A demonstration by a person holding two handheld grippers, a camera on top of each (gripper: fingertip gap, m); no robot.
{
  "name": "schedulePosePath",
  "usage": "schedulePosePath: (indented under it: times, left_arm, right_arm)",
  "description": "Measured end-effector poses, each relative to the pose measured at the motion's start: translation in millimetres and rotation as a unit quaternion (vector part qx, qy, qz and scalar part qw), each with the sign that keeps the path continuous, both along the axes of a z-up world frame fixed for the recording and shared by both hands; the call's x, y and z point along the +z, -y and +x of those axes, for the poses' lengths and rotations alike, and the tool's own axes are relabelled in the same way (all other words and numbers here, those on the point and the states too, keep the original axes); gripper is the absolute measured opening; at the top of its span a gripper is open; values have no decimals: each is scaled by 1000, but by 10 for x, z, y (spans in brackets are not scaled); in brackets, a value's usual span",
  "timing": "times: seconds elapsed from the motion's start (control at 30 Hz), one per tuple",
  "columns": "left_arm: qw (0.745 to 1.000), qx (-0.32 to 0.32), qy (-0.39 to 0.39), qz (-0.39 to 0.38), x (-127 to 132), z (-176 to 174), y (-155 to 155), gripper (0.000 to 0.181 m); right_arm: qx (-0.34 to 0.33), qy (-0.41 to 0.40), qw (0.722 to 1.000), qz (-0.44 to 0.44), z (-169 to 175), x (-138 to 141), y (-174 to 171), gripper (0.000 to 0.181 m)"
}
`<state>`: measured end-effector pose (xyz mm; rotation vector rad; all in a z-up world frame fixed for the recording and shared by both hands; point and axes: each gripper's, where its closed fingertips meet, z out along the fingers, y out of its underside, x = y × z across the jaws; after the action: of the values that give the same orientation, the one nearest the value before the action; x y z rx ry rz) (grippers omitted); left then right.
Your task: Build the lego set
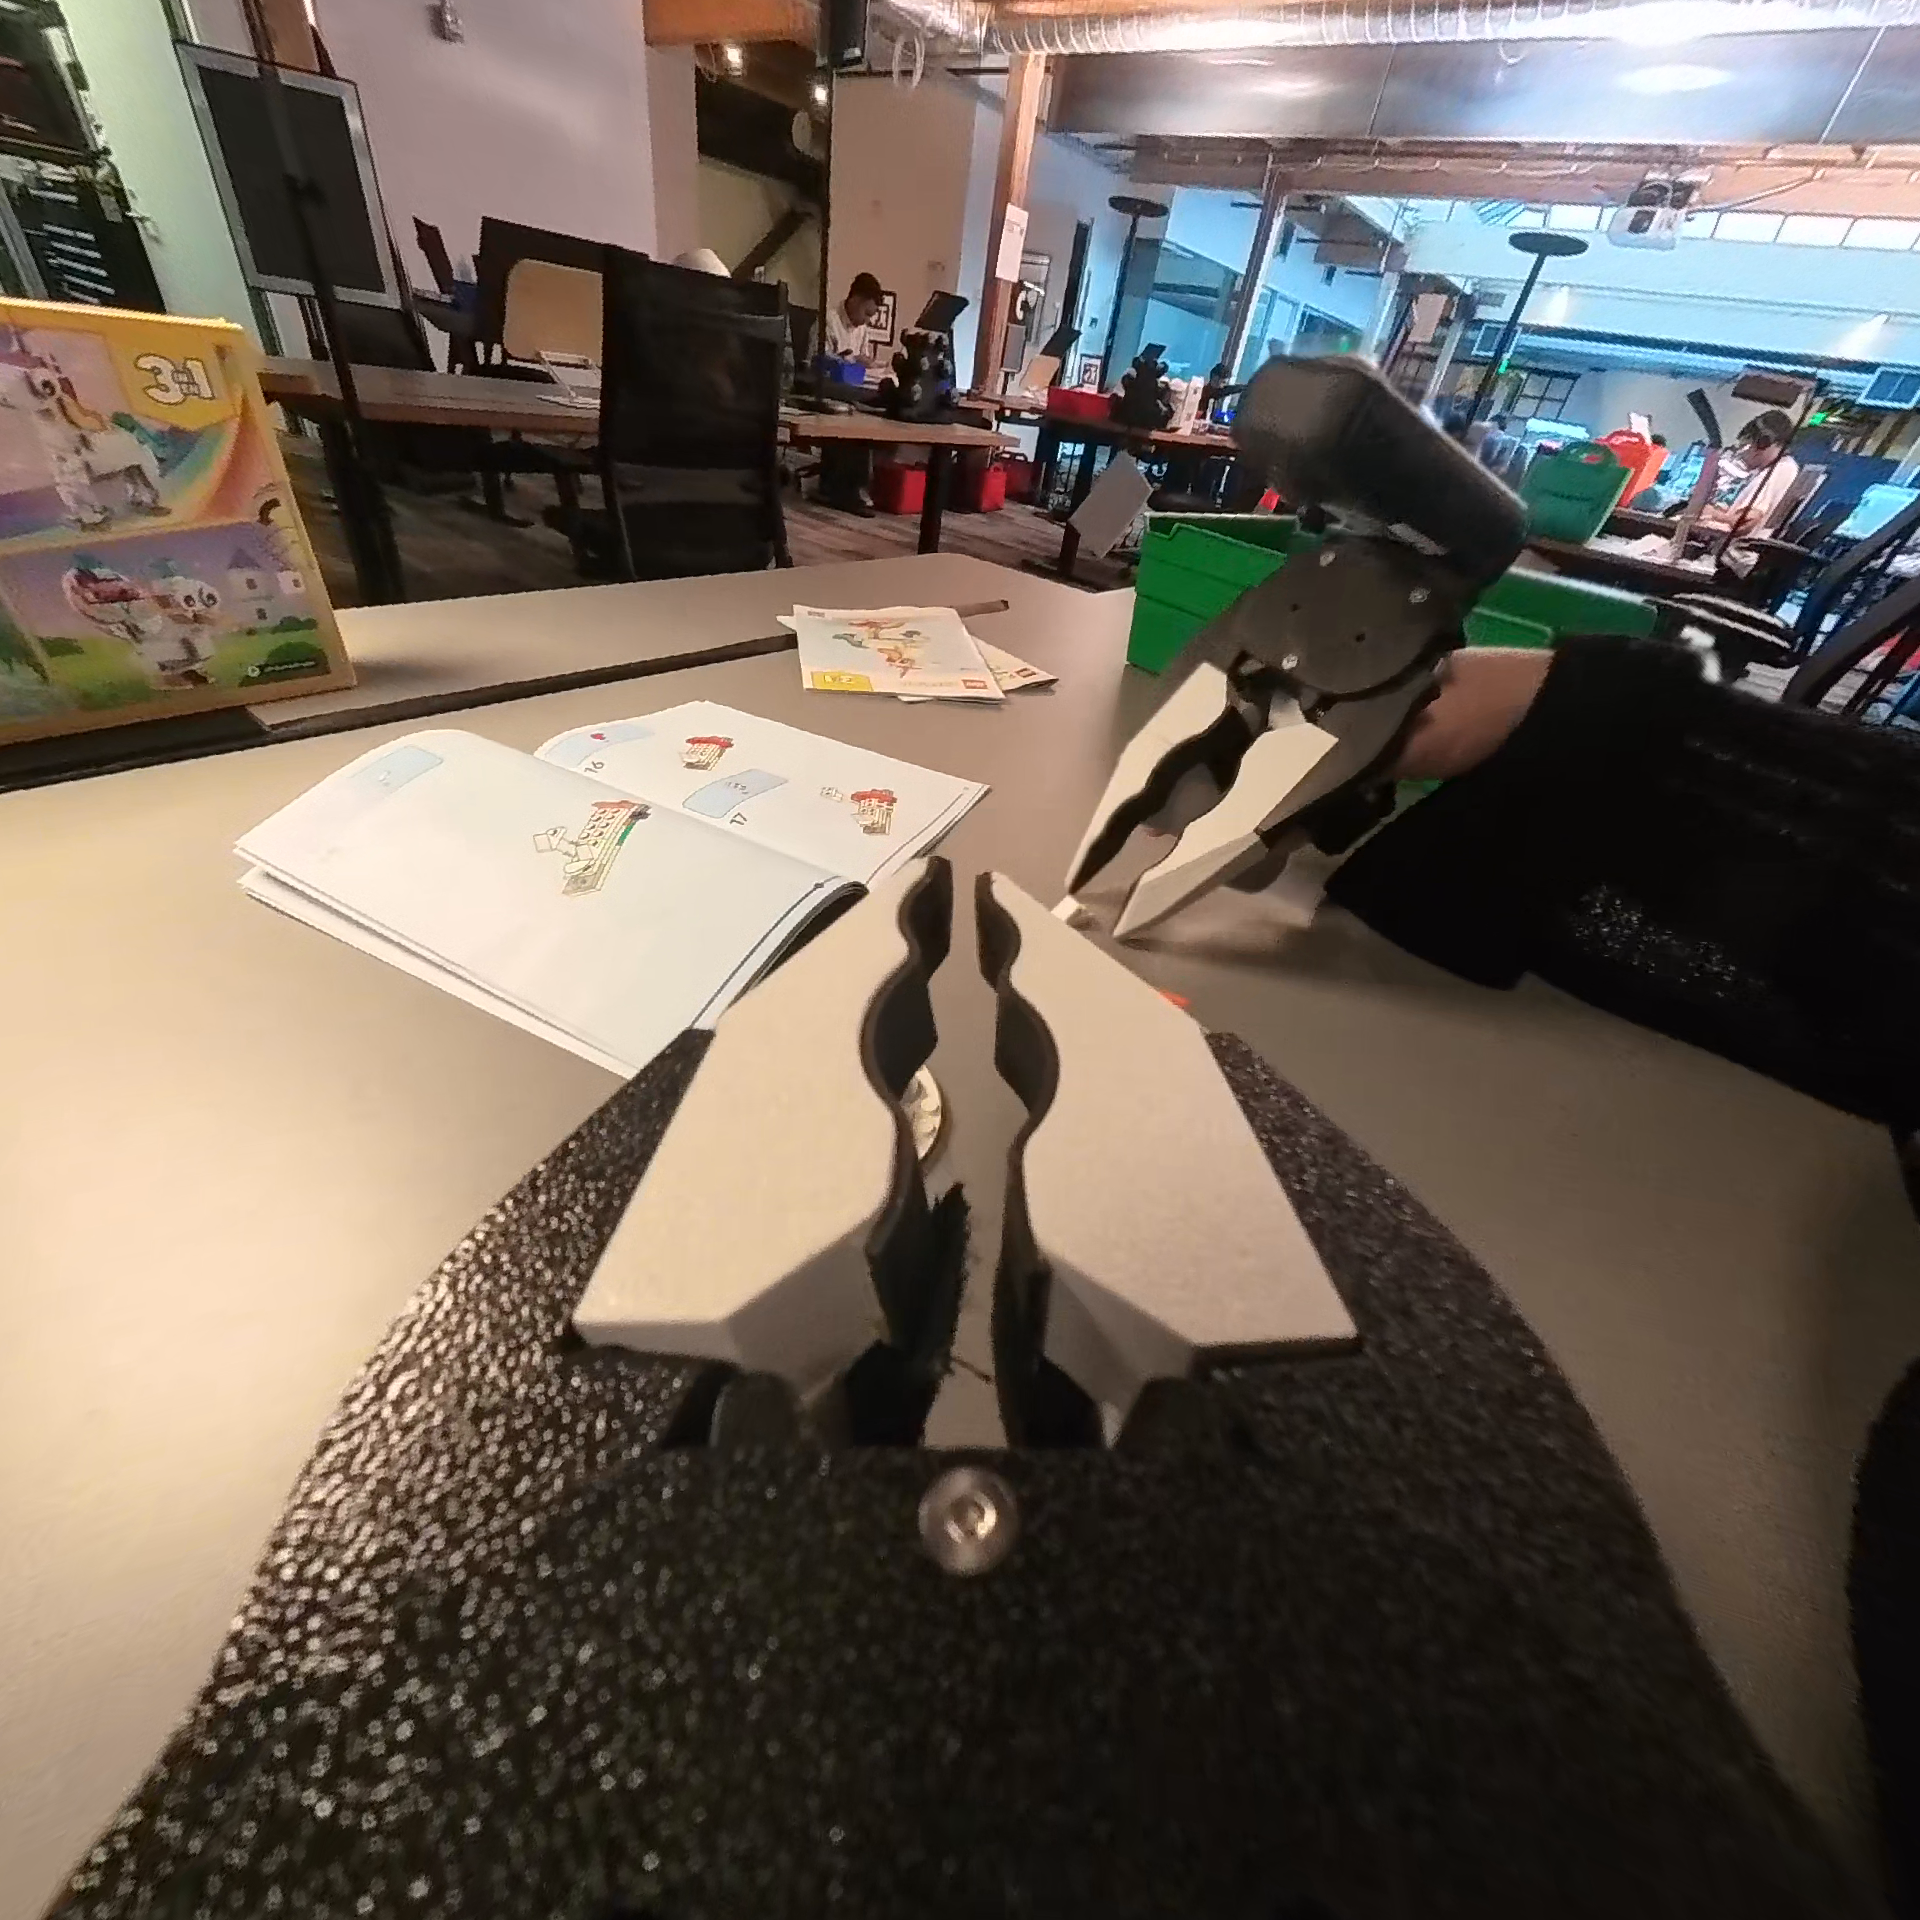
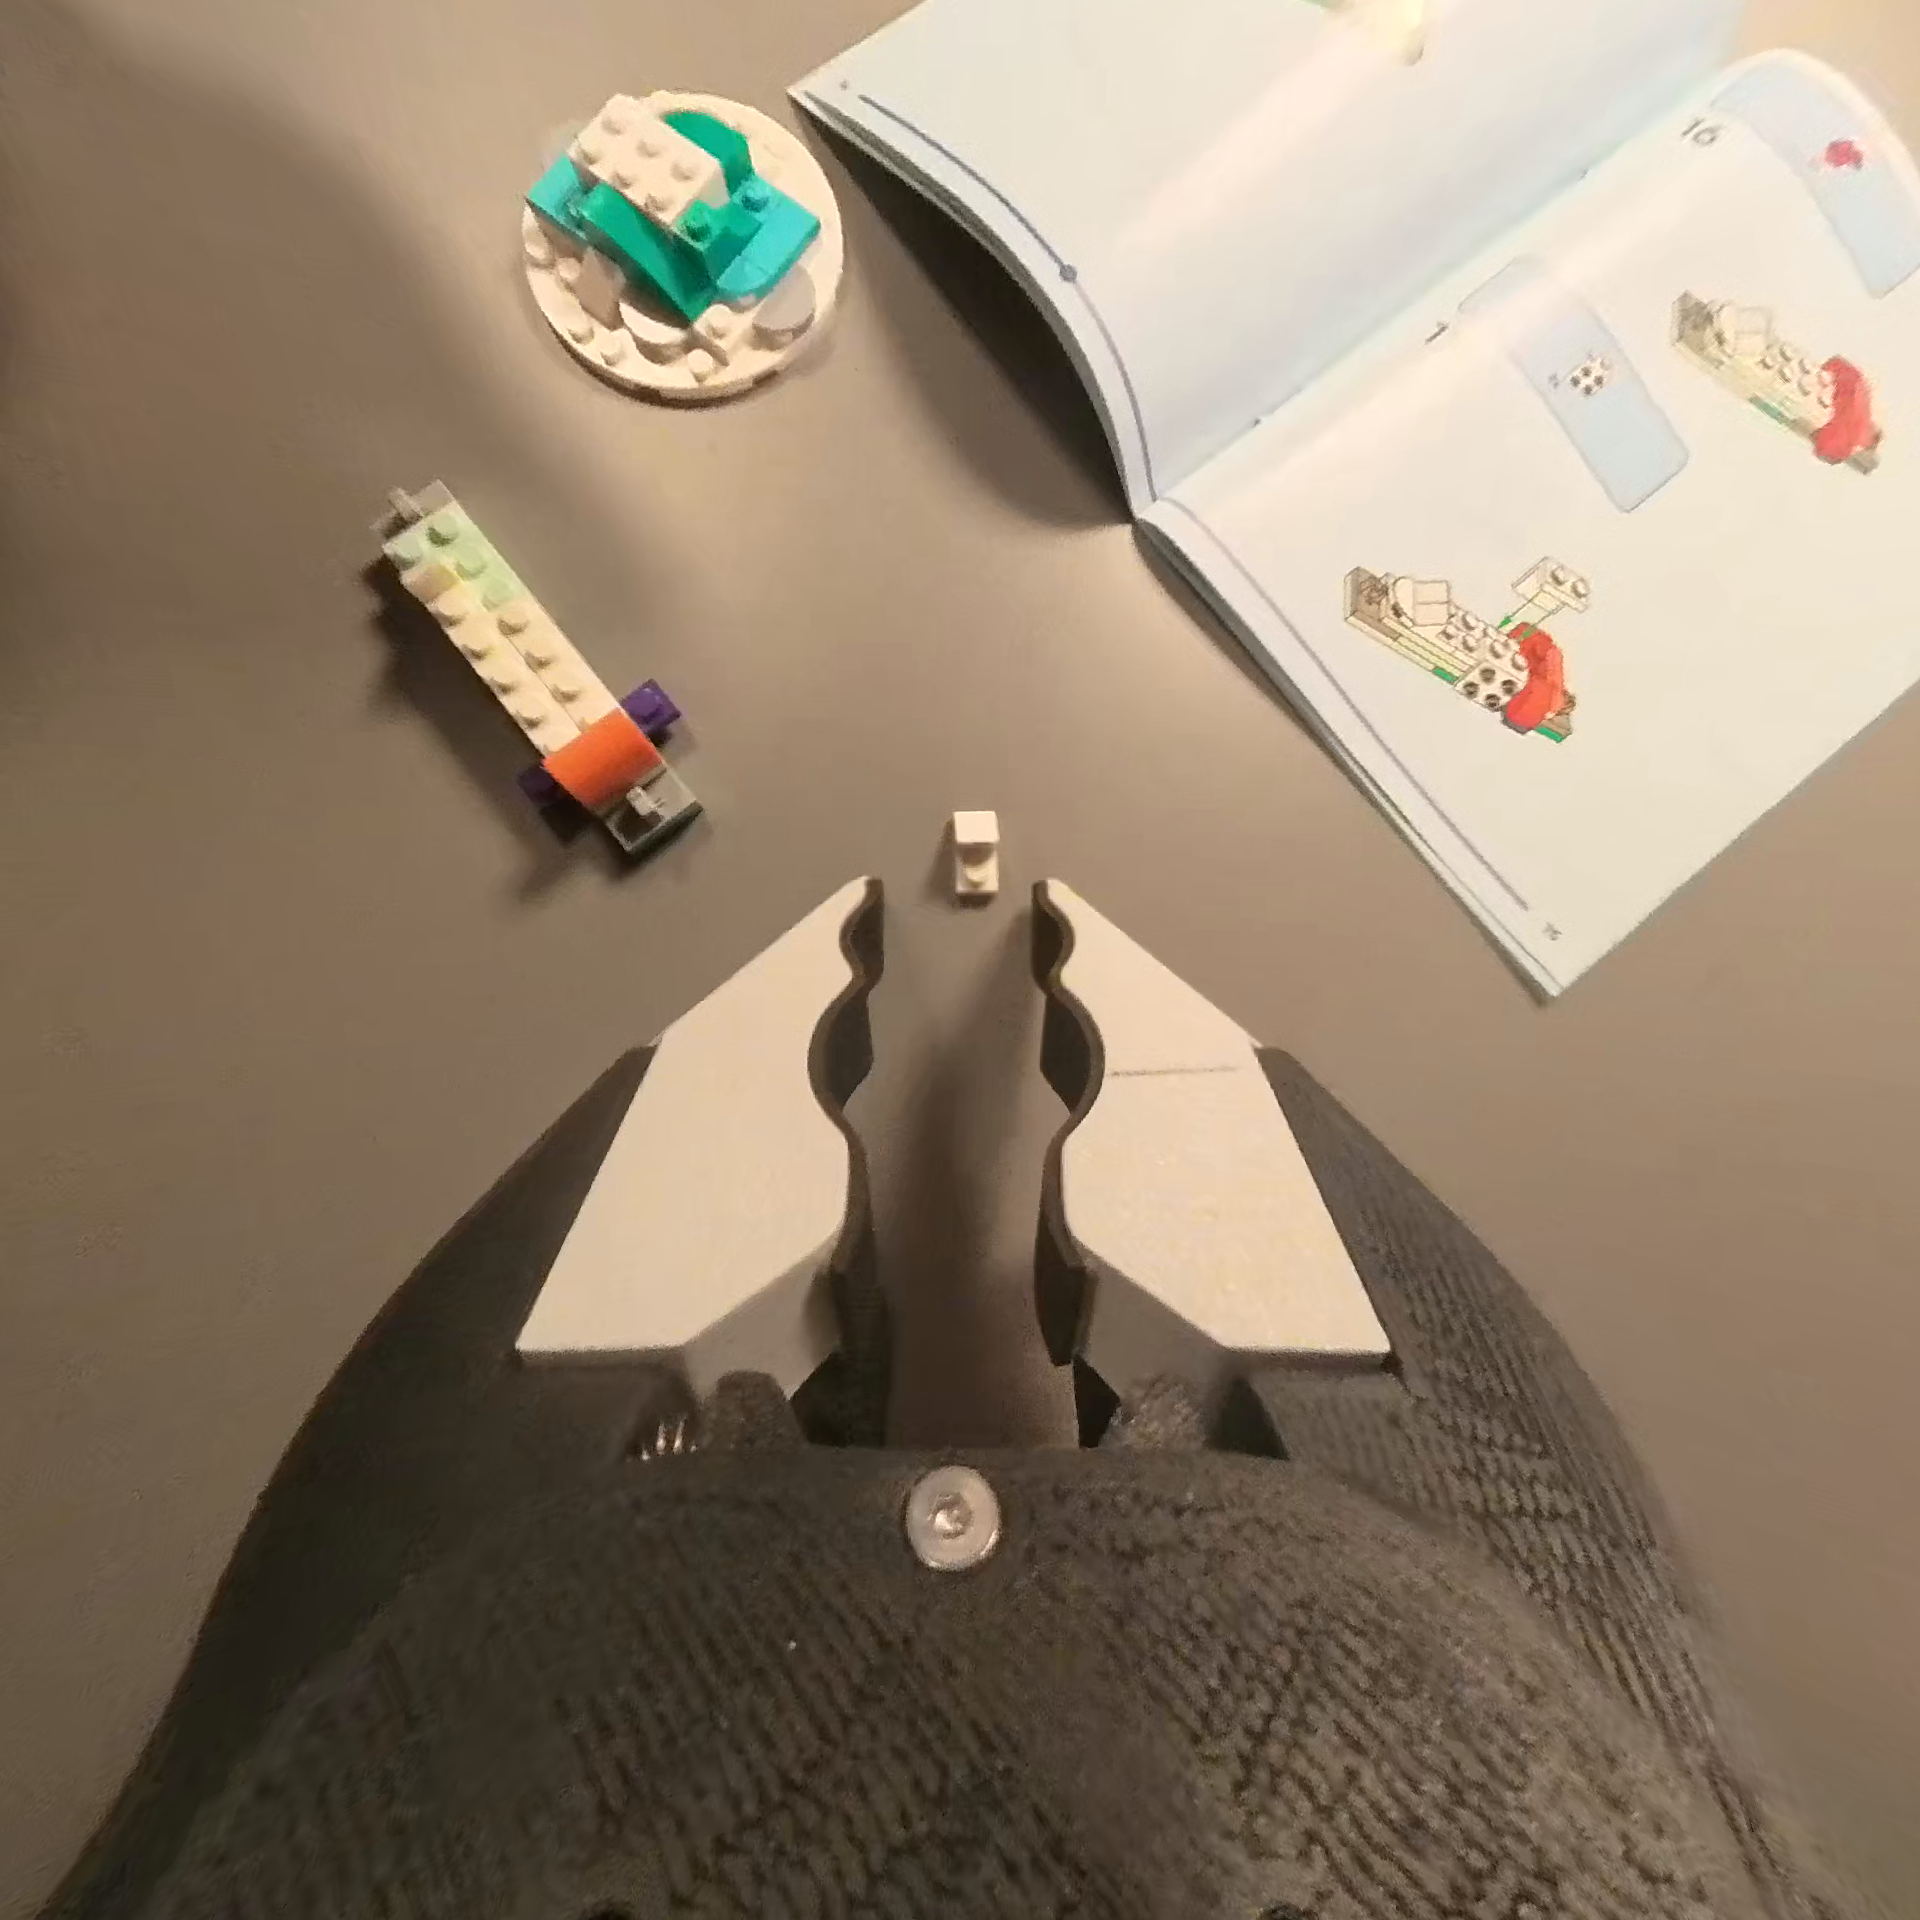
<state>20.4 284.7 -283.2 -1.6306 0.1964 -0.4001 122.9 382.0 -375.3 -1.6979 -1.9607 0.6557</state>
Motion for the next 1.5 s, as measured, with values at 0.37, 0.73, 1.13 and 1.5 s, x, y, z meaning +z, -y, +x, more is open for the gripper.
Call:
schedulePosePath:
  times: [0.37, 0.73, 1.13, 1.5]
  left_arm:
    - [1000, -11, 11, -9, -34, 23, -8, 5]
    - [999, -23, 15, -20, -66, 59, -10, 5]
    - [999, -24, -11, -23, -114, 90, -23, 6]
    - [999, -32, -27, -25, -130, 139, -21, 5]
  right_arm:
    - [42, -82, 989, -112, -116, 191, 462, 23]
    - [139, -101, 981, -94, -242, 153, 860, 36]
    - [94, -68, 991, -71, 332, 216, 464, 15]
    - [-10, -50, 999, 9, 513, 99, -213, 16]
